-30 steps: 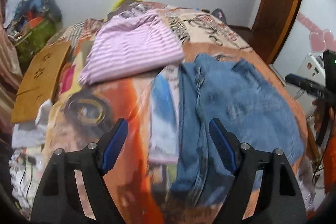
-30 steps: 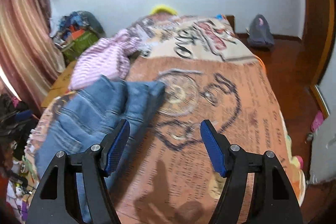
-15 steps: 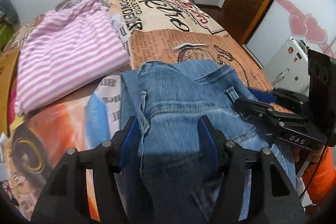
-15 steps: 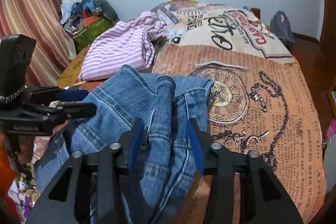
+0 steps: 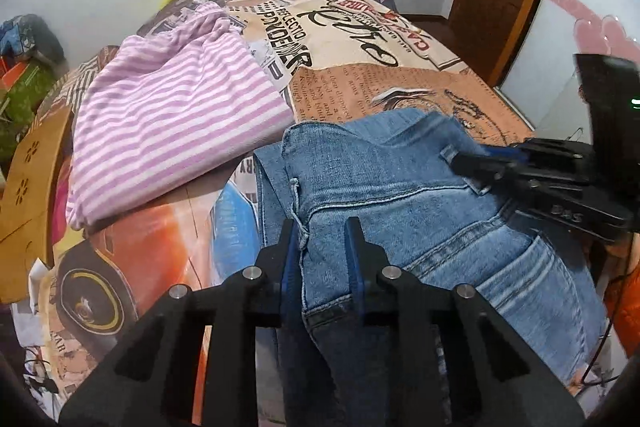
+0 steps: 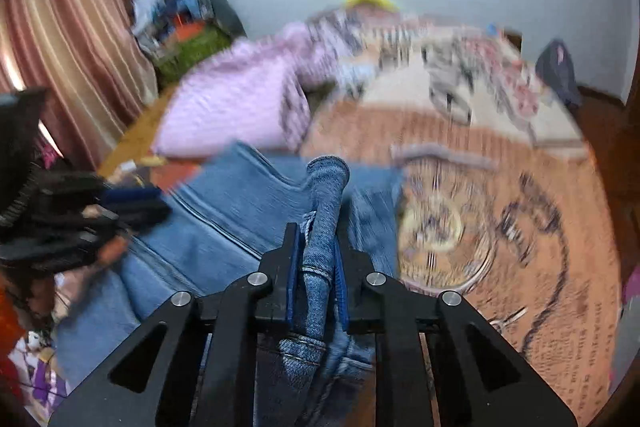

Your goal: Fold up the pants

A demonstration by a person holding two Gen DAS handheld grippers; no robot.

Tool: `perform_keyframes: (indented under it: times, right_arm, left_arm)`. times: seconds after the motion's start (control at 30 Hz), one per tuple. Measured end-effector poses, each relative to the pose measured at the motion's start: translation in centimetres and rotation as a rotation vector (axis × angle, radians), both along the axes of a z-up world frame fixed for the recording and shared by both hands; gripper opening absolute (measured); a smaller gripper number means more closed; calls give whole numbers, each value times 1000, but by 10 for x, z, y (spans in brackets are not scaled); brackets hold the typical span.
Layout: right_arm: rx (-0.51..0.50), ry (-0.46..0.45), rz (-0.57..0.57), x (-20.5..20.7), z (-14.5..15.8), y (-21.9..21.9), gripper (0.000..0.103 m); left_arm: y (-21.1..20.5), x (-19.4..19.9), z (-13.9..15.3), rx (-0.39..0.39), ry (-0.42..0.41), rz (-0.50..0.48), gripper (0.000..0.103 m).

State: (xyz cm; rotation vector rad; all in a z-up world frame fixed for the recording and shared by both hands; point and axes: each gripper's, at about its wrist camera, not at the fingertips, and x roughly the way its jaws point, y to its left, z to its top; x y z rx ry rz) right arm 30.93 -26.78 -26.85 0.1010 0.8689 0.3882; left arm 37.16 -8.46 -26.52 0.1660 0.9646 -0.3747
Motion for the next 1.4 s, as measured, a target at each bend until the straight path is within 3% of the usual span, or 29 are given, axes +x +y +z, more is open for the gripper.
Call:
perform_keyframes:
  times: [0.13, 0.17, 0.23, 0.27, 0.33, 0.4, 0.57, 0.7, 0.83, 0.93, 1.0, 1.03, 1.07, 1.13, 1.3, 1.4]
  right_arm:
    - [8, 5, -17, 4, 2, -10, 20]
    - [-24, -9, -37, 2, 7, -11, 25]
    - [-116, -52, -78, -5, 18, -13, 26]
    - [-142, -57, -95, -9, 23, -17, 27]
    - [-128, -58, -103, -19, 37, -27, 29]
    - [-94, -77, -97, -35, 54, -33, 29]
    - [-63, -131, -46, -75, 78, -20, 31]
    - [-29, -113, 7, -95, 69, 3, 33]
    - [-53, -34, 47, -104, 36, 20, 33]
    - [-73, -22, 42, -112, 18, 20, 35]
    - [-71, -25, 39, -118, 18, 14, 35]
    - [-89, -25, 28, -121, 20, 10, 35]
    - [-106, -23, 17, -123, 20, 7, 35]
    - [-105, -8, -2, -127, 19, -3, 38]
    - [-49, 9, -93, -138, 29, -29, 39]
    - [-31, 14, -126, -139, 40, -37, 47]
  left_arm:
    - [7, 1, -1, -4, -3, 11, 37]
    - [10, 2, 0, -1, -3, 18, 38]
    - [24, 4, 5, -5, 6, 64, 38]
    - [28, 4, 8, -15, 13, 77, 33]
    - [41, -2, 17, -31, 23, 114, 33]
    - [48, -14, 28, -66, 13, 102, 33]
    - [36, -57, 53, -68, -46, 49, 33]
    - [23, -83, 45, -66, -46, 20, 49]
    - [25, -99, 10, 0, 1, 40, 51]
    - [44, -109, -2, 31, -27, 72, 60]
    - [58, -112, -4, 54, -26, 108, 60]
    - [68, -113, -9, 116, -15, 142, 59]
    - [76, -113, -14, 127, 5, 158, 55]
    - [94, -115, -19, 91, 60, 184, 54]
    - [103, -120, 0, 78, 4, 212, 55]
    - [93, -113, 23, 28, -41, 203, 75]
